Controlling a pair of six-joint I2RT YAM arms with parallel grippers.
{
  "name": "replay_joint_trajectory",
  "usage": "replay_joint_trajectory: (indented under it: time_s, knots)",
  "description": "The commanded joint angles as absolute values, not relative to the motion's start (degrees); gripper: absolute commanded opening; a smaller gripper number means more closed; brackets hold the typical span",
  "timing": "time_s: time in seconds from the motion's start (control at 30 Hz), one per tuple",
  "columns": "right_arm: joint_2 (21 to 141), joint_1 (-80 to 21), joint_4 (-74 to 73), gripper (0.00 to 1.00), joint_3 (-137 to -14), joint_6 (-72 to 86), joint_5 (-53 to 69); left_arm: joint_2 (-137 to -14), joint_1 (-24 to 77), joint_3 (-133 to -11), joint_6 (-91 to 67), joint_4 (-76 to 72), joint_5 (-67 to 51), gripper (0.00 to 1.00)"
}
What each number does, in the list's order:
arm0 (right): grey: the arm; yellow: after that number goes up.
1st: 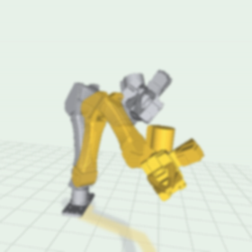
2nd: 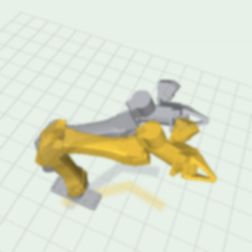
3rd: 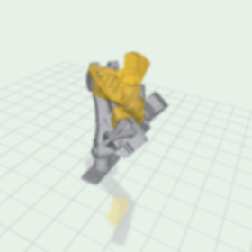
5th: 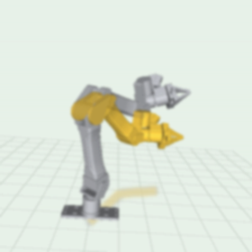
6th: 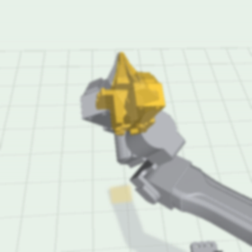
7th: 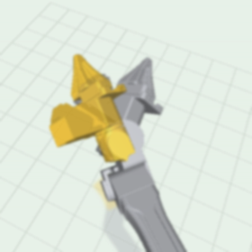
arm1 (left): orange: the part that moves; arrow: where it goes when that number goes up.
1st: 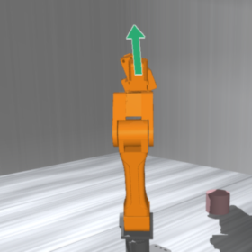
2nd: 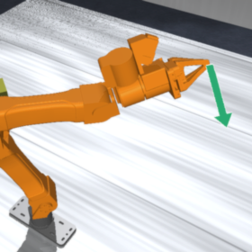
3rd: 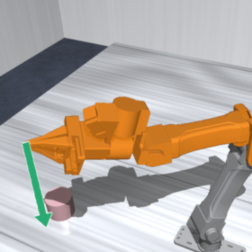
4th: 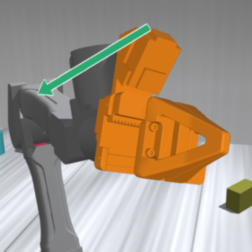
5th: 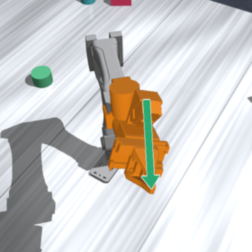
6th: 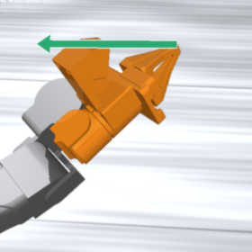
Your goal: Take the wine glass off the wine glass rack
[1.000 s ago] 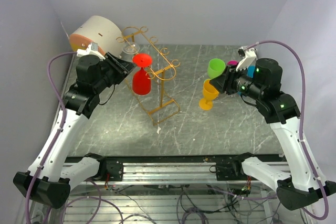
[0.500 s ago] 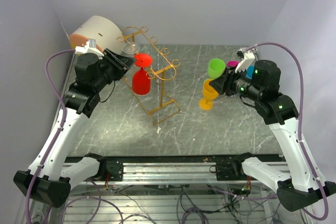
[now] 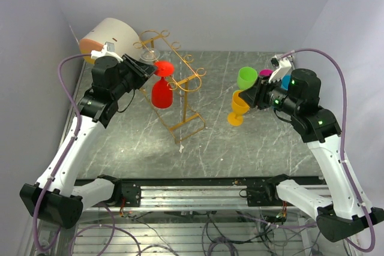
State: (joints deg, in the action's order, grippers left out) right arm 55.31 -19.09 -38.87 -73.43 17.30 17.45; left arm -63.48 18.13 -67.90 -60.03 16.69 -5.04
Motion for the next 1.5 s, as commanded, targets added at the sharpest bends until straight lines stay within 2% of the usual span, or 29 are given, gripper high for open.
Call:
replay_joint_trajectory:
  time_s: [0.0, 0.33, 0.6, 1.0, 1.2, 1.47]
  knots:
    - [54.15, -19.02, -37.23, 0.32, -72.47, 17.22, 17.8, -63.38, 18.29, -69.93, -59.13, 14.24, -2.81, 0.34]
    - [53.96, -19.09, -36.2, 0.32, -71.62, 17.85, 18.46, -61.89, 18.29, -70.99, -57.45, 16.32, -0.44, 0.12]
    - [53.82, -19.08, -35.66, 0.32, -71.66, 18.45, 18.53, -60.42, 18.33, -71.34, -59.77, 15.91, -1.23, 0.07]
    - [53.84, -19.13, -34.74, 0.32, -71.61, 19.03, 20.74, -53.09, 18.31, -66.76, -64.07, 16.97, 2.43, 0.07]
    - [53.62, -19.07, -31.66, 0.37, -70.77, 20.74, 28.5, -47.33, 18.31, -63.74, -66.95, 17.8, 2.12, 0.07]
    - [52.65, -19.14, -14.51, 0.47, -64.42, 29.84, 52.55, -34.57, 18.31, -57.35, -73.91, 11.26, -3.36, 0.07]
